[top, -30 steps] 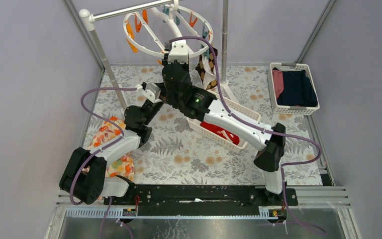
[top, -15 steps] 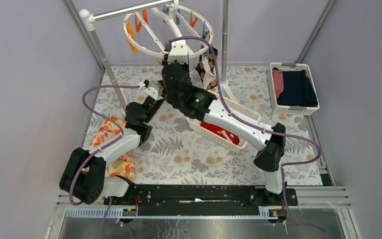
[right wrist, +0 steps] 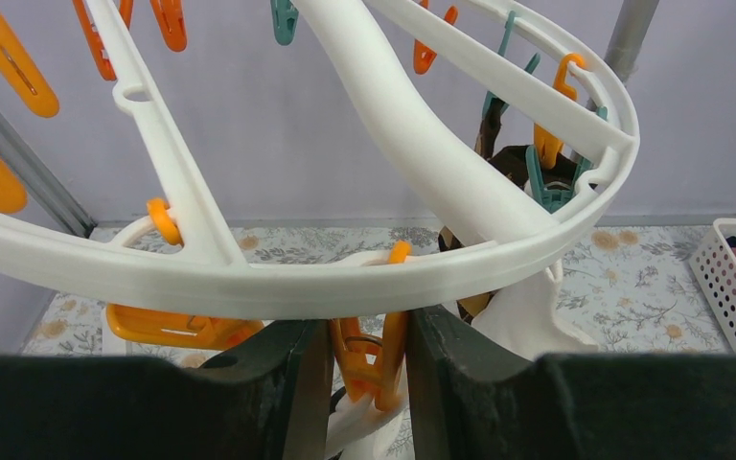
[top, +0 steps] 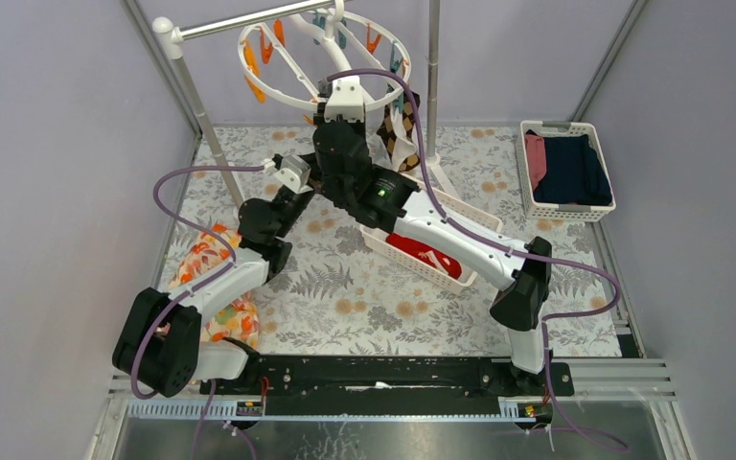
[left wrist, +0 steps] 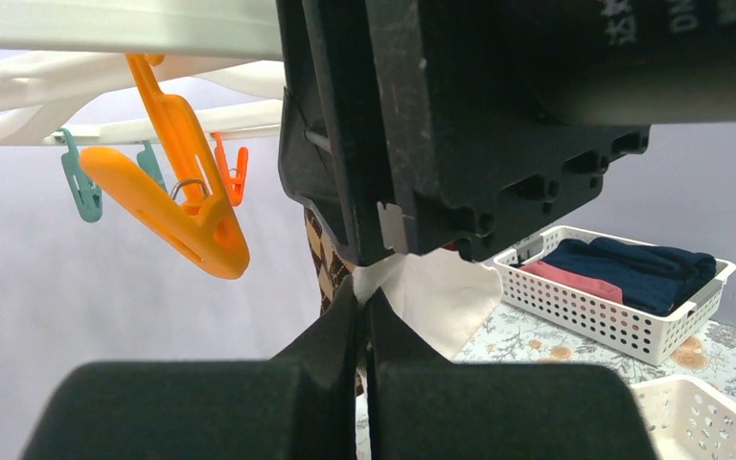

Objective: Clip the socks to the hanger
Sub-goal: Clamp the sock onto the hanger.

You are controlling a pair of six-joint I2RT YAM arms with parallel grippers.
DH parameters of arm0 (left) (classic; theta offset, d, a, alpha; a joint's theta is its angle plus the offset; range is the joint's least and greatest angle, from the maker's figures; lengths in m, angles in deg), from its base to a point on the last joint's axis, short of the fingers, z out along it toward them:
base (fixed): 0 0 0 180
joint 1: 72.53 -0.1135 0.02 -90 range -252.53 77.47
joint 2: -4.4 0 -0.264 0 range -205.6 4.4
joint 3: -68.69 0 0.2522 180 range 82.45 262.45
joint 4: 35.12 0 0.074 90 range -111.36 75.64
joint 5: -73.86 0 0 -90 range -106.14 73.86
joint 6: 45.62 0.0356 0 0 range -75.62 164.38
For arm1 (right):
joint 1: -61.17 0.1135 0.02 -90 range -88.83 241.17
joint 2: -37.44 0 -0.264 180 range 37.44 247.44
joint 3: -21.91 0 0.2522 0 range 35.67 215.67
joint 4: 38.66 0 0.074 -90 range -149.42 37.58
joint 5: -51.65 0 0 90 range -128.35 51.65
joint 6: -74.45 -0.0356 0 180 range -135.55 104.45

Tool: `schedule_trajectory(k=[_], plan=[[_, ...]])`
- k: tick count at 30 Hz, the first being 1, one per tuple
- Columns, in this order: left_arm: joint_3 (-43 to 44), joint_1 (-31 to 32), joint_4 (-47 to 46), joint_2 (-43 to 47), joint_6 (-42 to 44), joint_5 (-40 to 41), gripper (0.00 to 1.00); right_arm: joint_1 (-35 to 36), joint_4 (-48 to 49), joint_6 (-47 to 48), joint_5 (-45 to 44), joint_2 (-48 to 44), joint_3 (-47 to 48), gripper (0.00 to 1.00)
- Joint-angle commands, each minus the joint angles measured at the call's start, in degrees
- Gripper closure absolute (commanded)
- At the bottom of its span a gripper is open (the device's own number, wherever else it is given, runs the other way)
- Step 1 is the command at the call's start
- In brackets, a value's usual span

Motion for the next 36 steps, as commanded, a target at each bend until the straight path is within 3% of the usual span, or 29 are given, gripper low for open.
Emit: schedule_trajectory(k=[1, 26, 36], plan=[[-0.77, -0.6, -5.07, 1.19, -1.71, -0.02, 1.0, -0.68, 0.51, -0.64, 0.25, -3.47, -0.07, 0.89], [-0.32, -0.63, -8.79, -1.37, -7.4, -1.08, 1.0, -0.94, -0.13, -1.17, 0.81, -3.35, 0.03, 0.89], [-0.1, -0.63, -9.26, -1.9, -8.3, -1.07, 1.0, -1.03, -0.4, -1.17, 1.03, -3.41, -0.03, 0.72]])
